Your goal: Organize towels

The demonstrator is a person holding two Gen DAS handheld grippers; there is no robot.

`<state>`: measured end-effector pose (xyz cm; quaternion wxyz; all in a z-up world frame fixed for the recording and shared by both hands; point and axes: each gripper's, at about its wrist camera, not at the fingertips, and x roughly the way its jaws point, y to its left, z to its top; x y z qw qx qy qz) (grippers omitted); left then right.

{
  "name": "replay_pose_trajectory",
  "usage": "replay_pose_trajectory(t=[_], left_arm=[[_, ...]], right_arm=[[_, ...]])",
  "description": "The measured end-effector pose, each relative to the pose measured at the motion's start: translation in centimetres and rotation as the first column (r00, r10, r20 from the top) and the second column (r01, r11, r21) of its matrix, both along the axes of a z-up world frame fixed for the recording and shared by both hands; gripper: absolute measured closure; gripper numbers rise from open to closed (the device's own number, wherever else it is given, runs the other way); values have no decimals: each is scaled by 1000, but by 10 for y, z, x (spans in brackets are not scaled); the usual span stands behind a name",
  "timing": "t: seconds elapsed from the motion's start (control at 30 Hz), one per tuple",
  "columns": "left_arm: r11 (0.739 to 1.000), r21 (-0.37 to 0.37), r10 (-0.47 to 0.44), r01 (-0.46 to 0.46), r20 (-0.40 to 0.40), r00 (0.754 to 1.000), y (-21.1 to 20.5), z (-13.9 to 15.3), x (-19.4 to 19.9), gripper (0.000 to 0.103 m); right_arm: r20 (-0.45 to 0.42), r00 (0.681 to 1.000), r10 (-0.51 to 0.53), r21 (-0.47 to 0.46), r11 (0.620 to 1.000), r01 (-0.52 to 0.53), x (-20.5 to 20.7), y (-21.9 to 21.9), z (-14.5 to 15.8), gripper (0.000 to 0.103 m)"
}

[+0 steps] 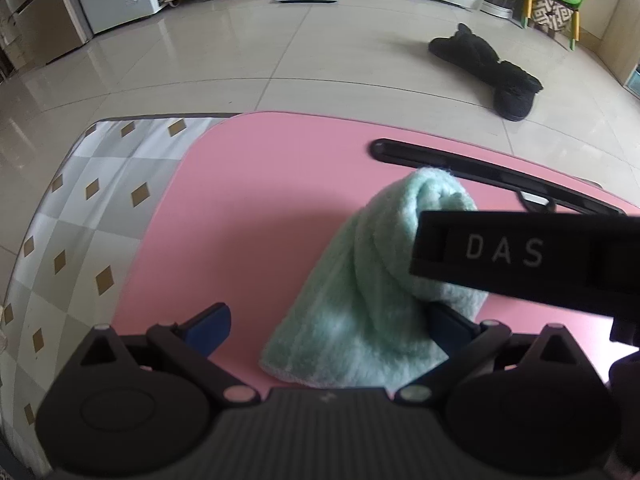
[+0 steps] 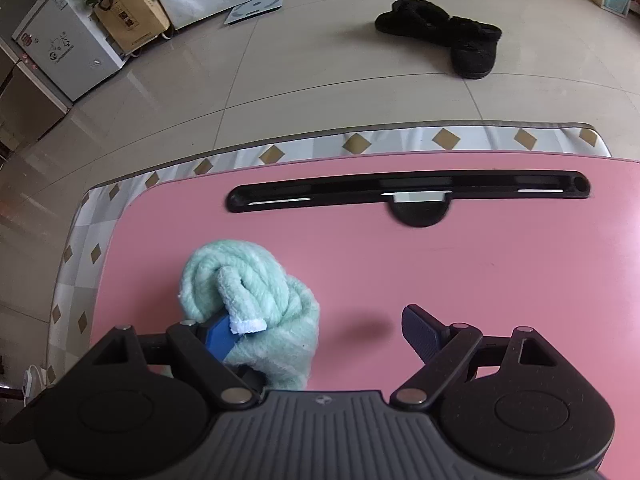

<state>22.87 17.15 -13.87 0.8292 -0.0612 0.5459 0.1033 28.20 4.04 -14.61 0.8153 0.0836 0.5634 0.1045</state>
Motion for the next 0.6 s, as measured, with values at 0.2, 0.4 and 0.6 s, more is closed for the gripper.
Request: replay_pose_trajectory(t=[0.2, 0.4, 0.6], left_arm=[[999, 3, 37, -37, -10, 999, 17, 0, -2, 0], [997, 0, 75, -75, -13, 997, 31, -1, -6, 0], [995, -2, 104, -104, -11, 995, 44, -1, -8, 0]], right_arm=[[-2, 1000, 22, 18, 1000, -22, -1, 17, -1, 17], [-6, 999, 44, 36, 998, -43, -2, 29, -2, 17], [-7, 998, 60, 52, 997, -60, -3, 41, -3, 17]])
